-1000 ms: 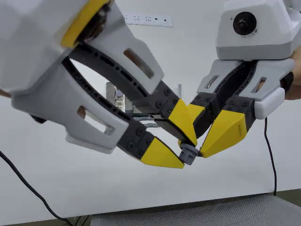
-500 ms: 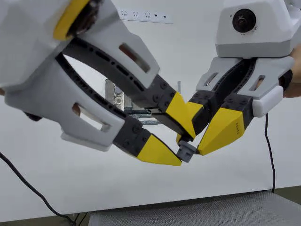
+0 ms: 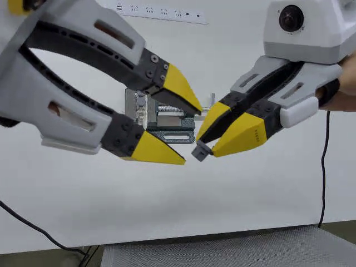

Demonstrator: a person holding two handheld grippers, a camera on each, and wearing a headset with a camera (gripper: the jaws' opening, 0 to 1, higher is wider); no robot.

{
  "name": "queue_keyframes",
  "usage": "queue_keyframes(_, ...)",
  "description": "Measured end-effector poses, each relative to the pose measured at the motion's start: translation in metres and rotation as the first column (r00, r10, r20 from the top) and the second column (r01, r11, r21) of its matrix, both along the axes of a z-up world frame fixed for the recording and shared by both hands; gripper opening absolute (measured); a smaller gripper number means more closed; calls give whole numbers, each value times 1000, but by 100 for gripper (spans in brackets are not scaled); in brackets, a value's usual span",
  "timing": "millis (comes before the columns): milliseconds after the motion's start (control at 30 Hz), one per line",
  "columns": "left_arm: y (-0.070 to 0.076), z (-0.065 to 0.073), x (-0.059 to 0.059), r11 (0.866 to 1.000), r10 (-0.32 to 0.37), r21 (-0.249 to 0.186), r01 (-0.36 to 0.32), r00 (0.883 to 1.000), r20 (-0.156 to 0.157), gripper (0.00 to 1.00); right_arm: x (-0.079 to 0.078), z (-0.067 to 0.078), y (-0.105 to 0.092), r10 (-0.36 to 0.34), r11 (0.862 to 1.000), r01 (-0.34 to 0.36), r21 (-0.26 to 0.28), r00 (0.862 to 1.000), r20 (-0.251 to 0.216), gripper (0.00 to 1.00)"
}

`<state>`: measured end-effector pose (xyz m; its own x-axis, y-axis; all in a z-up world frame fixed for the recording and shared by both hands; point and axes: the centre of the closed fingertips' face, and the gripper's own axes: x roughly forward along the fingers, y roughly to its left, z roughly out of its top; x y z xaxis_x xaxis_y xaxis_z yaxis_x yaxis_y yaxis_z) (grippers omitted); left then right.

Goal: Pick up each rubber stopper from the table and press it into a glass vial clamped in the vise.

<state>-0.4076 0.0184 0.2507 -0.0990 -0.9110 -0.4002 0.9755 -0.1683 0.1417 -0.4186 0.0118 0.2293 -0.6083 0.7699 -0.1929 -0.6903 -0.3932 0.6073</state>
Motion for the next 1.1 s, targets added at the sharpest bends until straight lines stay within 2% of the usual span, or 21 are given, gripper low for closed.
queue_keyframes(33,3,-2,4,1000,29,-2,-29,1000,-9,28,5,-2,2,-22,1000,22,2,999,24,6)
queue_keyframes(100,9,-6,12,996,90,-18,-90,996,-14,32,14,-4,4,-63,998,64,-21,997,37,6)
queue_keyframes(200,20,-17,24,984,177,-2,-177,984,-13,36,28,-14,8,-114,991,121,-64,988,103,6)
queue_keyframes(267,28,-24,30,972,234,-2,-235,972,-29,39,38,-20,12,-150,982,166,-95,977,152,6)
queue_keyframes(300,31,-26,32,967,256,-5,-256,966,-41,40,41,-21,13,-156,979,174,-108,975,157,6)
queue_keyframes(367,38,-33,36,954,299,-6,-300,953,-52,43,51,-27,15,-180,967,212,-140,960,213,6)
queue_keyframes(400,44,-41,39,944,330,15,-330,943,-43,43,55,-34,14,-165,960,214,-178,952,256,6)
queue_keyframes(433,47,-44,40,939,344,17,-344,938,-44,44,58,-38,13,-152,957,215,-195,944,294,6)
queue_keyframes(467,49,-47,41,933,359,14,-359,932,-54,45,61,-42,14,-147,951,224,-212,933,329,6)
queue_keyframes(500,54,-52,43,922,388,21,-387,919,-65,46,63,-46,14,-129,945,223,-239,927,352,6)
queue_keyframes(633,65,-68,48,896,445,36,-444,893,-66,50,71,-53,21,-114,929,242,-281,907,406,6)
queue_keyframes(667,68,-73,50,885,466,40,-464,882,-73,51,77,-57,21,-108,920,255,-298,895,432,6)
queue_keyframes(700,70,-76,51,880,474,40,-472,877,-77,52,79,-60,22,-100,915,257,-312,891,442,6)
queue_keyframes(733,73,-80,53,870,493,43,-491,867,-77,52,81,-62,23,-87,909,260,-326,882,462,6)
queue_keyframes(833,79,-94,56,852,524,61,-520,848,-76,55,94,-68,27,-76,899,268,-347,874,480,6)
queue_keyframes(900,82,-101,57,841,541,68,-537,837,-79,57,106,-72,29,-78,892,279,-357,870,486,6)
queue_keyframes(967,83,-106,58,833,554,68,-550,828,-88,58,106,-74,30,-78,885,290,-364,864,498,6)
queue_keyframes(1000,85,-111,58,828,561,73,-556,823,-93,59,113,-78,32,-77,880,297,-372,860,505,6)
queue_keyframes(1100,87,-121,57,820,572,93,-565,816,-84,64,115,-82,35,-62,868,307,-390,846,529,6)
